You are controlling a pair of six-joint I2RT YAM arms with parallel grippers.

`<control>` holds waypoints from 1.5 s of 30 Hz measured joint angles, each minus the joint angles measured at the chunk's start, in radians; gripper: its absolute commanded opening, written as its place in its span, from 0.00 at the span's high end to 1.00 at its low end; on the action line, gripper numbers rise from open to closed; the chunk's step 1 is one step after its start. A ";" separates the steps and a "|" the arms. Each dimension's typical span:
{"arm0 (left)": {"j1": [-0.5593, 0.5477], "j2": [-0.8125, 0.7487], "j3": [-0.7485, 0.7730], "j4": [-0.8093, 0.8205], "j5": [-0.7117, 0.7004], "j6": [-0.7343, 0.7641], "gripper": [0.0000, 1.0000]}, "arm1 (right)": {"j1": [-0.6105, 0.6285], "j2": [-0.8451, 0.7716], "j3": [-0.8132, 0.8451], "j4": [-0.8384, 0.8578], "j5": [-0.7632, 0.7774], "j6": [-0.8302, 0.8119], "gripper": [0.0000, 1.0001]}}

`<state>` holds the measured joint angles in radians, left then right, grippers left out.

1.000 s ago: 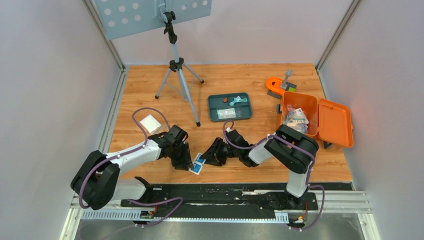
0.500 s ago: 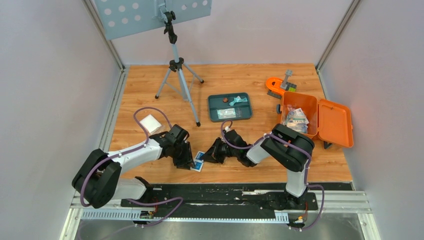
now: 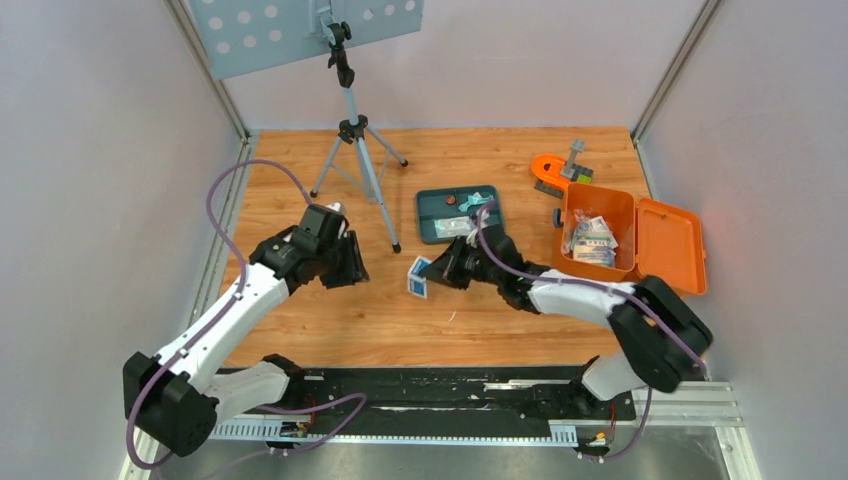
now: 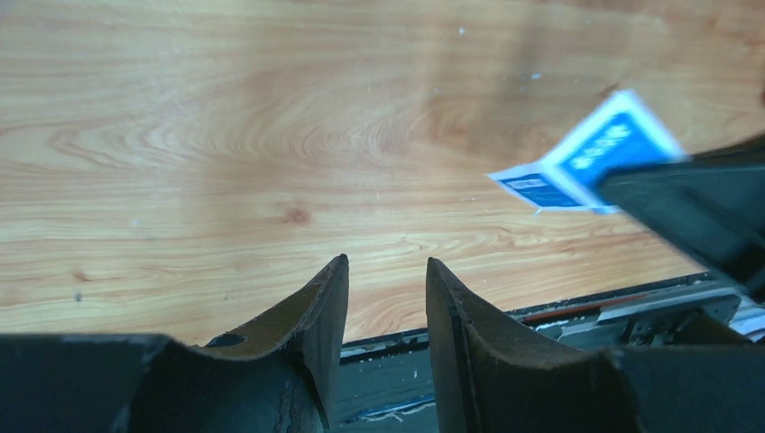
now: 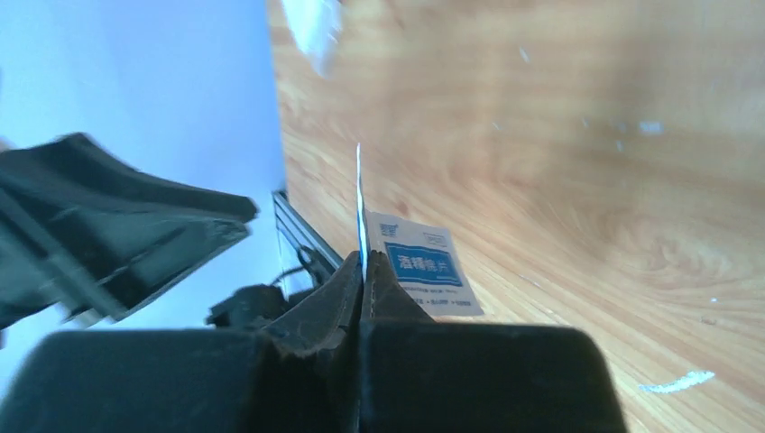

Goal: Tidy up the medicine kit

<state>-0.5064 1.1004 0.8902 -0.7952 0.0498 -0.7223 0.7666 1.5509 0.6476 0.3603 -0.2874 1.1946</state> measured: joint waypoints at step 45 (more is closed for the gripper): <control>0.341 0.068 0.131 -0.035 0.092 0.068 0.17 | -1.181 -0.642 0.175 -0.655 -0.084 -0.591 0.36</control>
<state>-0.1658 1.1679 1.0210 -0.8303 0.1413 -0.6540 -0.4141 0.9092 0.8230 -0.2951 -0.3714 0.6033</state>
